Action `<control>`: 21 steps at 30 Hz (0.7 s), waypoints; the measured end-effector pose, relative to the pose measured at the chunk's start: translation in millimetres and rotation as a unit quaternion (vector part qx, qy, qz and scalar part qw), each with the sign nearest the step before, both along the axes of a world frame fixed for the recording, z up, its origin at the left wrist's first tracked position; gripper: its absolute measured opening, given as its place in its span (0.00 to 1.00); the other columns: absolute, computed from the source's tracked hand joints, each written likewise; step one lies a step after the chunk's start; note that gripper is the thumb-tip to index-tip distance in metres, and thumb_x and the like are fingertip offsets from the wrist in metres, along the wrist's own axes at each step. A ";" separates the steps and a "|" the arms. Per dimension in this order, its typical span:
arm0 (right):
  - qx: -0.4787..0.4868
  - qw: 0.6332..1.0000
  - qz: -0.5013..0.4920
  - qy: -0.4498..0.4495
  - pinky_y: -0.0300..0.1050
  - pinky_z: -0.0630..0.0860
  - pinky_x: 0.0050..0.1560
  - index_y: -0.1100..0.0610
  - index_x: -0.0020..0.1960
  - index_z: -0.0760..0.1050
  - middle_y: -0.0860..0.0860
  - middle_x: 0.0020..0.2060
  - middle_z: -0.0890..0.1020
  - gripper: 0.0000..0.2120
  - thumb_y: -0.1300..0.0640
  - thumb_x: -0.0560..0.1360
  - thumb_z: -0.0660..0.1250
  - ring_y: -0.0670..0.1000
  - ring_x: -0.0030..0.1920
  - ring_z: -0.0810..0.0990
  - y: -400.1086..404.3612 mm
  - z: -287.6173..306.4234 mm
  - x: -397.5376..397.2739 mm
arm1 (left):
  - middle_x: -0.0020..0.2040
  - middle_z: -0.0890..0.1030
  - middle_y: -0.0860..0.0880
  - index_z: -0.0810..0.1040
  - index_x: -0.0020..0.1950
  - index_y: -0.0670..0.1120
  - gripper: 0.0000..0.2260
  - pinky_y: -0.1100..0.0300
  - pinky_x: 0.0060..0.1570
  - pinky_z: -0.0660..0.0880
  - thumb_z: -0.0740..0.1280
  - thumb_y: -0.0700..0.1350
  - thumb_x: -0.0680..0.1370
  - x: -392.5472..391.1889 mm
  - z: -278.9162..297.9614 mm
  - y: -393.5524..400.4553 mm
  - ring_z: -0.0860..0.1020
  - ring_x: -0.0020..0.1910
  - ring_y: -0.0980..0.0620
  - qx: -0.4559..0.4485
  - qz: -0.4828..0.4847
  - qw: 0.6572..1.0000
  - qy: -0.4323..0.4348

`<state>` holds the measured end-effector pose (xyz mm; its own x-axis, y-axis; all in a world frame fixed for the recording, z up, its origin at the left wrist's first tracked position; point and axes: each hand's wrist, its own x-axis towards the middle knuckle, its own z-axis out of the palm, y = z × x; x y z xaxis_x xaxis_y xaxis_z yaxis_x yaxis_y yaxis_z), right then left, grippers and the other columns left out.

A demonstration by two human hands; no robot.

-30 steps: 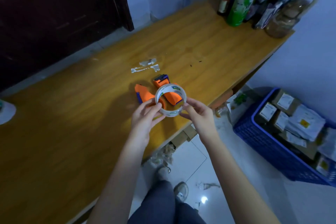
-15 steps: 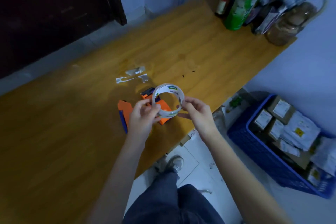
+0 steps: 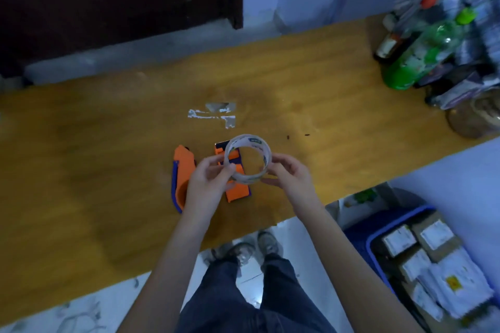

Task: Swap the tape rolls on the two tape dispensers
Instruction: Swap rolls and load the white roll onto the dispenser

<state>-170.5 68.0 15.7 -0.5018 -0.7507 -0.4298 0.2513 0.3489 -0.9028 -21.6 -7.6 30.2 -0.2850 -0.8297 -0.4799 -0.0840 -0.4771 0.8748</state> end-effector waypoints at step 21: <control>-0.012 0.988 0.000 -0.155 0.40 0.81 0.36 0.55 0.53 0.79 0.56 0.43 0.85 0.10 0.60 0.72 0.70 0.56 0.44 0.85 7.8 -0.6 -37.3 | 0.57 0.73 0.42 0.70 0.60 0.42 0.18 0.55 0.40 0.74 0.63 0.54 0.77 -44.0 -30.3 48.8 0.73 0.56 0.43 -0.282 -0.134 0.747 -0.587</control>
<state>-207.8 75.8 15.2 -0.3488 -0.7624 -0.5450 0.5175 0.3282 -0.7903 -65.7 41.2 -0.1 -0.1341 -0.9830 -0.1253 -0.9777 0.1106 0.1787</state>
